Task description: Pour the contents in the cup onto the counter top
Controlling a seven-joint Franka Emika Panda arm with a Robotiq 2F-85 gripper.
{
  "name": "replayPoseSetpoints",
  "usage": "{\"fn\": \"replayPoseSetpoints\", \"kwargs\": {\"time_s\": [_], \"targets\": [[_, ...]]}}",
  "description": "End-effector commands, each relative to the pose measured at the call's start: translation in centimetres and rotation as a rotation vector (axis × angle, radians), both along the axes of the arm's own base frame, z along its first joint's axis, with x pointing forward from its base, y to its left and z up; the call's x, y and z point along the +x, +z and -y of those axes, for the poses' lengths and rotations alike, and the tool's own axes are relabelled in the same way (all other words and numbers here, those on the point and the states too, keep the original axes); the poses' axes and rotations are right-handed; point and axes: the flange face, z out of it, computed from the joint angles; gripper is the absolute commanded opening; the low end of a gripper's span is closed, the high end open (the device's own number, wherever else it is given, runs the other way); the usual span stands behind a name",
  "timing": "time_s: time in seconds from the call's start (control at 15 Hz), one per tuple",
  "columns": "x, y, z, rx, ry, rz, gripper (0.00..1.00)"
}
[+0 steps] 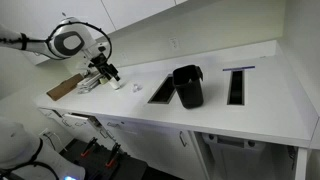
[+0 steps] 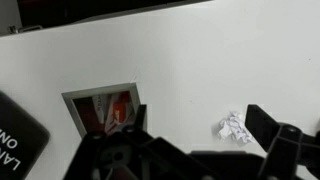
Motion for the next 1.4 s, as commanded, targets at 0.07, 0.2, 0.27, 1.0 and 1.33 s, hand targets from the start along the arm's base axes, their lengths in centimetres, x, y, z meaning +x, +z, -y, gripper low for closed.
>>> {"fn": "replayPoseSetpoints", "kwargs": {"time_s": [0.07,0.2,0.27,1.0,1.33], "targets": [[0.0,0.0,0.0,0.000,0.000,-0.001,1.00],[0.0,0.0,0.0,0.000,0.000,-0.001,1.00],[0.0,0.0,0.0,0.000,0.000,-0.001,1.00],[7.2,-0.6,-11.5,0.103,-0.008,0.178,1.00],[12.6,-2.9,-17.5,0.159,-0.038,0.270,1.00]]}}
